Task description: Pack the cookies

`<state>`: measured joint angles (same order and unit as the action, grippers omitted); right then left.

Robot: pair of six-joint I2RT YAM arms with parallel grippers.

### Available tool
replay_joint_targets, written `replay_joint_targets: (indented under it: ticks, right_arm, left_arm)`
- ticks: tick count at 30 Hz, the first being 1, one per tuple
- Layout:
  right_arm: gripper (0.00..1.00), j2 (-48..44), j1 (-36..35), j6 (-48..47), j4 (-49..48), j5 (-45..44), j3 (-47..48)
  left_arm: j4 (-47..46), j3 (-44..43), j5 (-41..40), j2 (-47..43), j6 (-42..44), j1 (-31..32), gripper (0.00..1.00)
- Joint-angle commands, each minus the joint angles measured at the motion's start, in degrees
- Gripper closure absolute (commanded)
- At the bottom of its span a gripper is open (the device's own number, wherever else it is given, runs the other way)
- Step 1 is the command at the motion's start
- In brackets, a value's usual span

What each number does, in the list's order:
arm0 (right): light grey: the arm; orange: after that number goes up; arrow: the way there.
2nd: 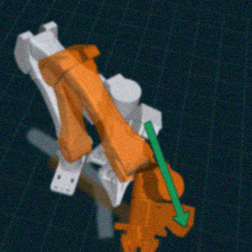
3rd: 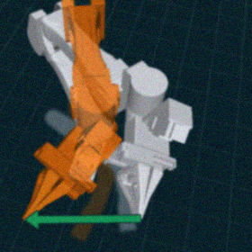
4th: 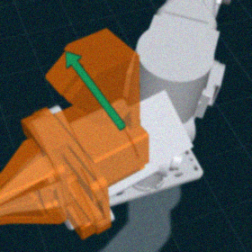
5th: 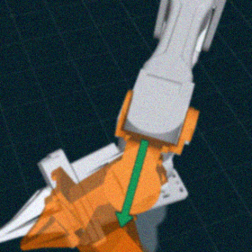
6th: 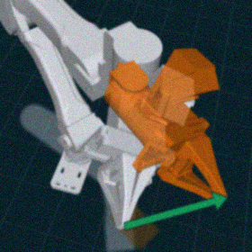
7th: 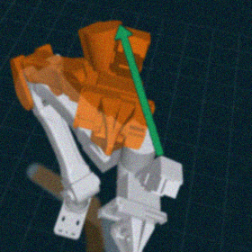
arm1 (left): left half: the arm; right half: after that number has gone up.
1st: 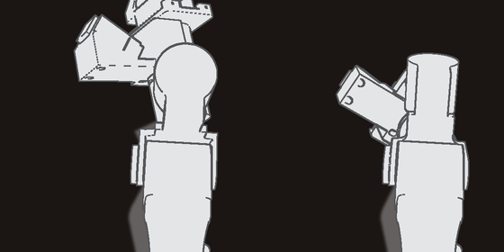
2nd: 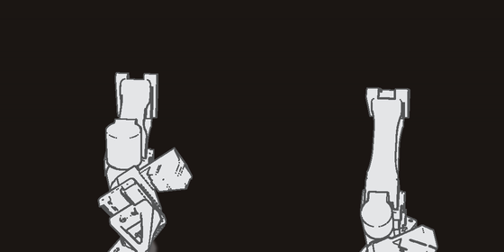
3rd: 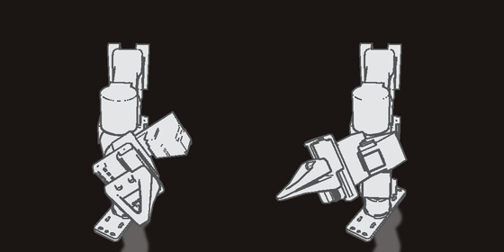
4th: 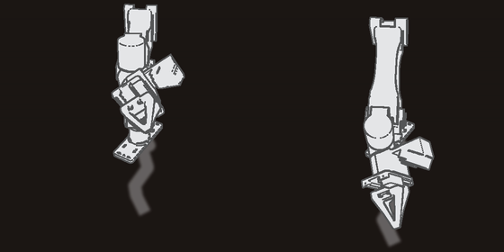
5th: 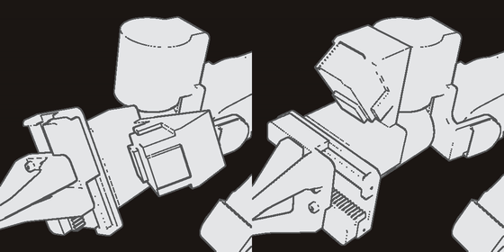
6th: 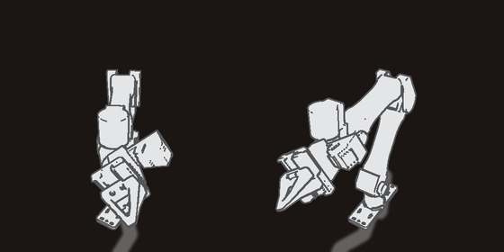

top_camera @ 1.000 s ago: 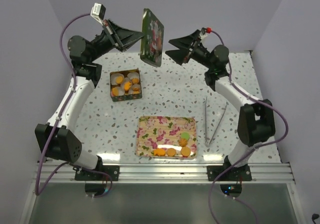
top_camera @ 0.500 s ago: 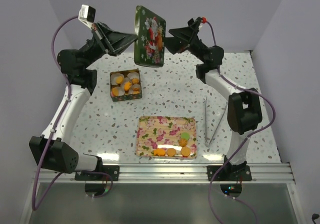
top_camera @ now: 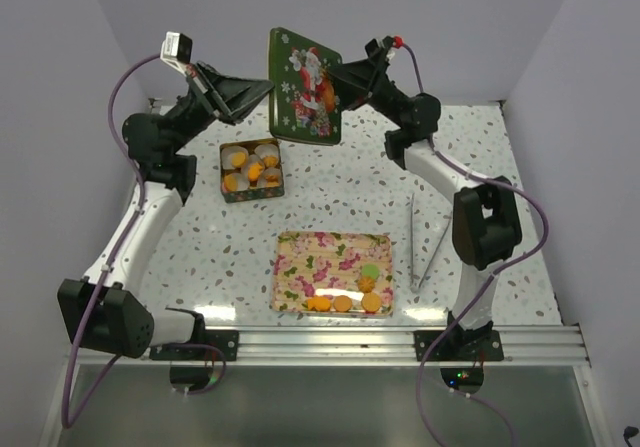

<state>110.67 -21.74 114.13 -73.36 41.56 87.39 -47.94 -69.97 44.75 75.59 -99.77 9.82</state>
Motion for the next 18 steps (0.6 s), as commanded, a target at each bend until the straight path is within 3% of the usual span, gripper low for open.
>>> replay_joint_targets:
  ticks: [1, 6, 13, 15, 18]
  right_arm:
    - [0.42, -5.1, -0.9, 10.2, -6.7, 0.6, 1.1]
    - [0.47, -8.0, -0.9, 10.1, -7.2, 0.3, -3.5]
    - [0.83, -8.8, -0.9, 10.4, -6.9, 0.6, -3.0]
    - [0.92, -8.9, -0.9, 9.9, -5.5, 1.1, -2.1]
    - [0.98, -9.2, -1.0, 8.7, -3.2, 1.8, -1.9]
  left_arm:
    - [1.1, 0.5, -3.1, -2.8, 4.5, -0.3, 1.00]
    - [7.7, 1.6, -6.7, -6.1, 8.6, -1.1, 1.00]
    - [19.9, 4.4, -8.8, -9.1, 13.4, -2.2, 1.00]
    - [24.0, 4.8, -8.7, -9.3, 14.5, -2.4, 0.93]
    - [29.1, 5.5, -8.6, -9.7, 16.9, -2.7, 0.72]
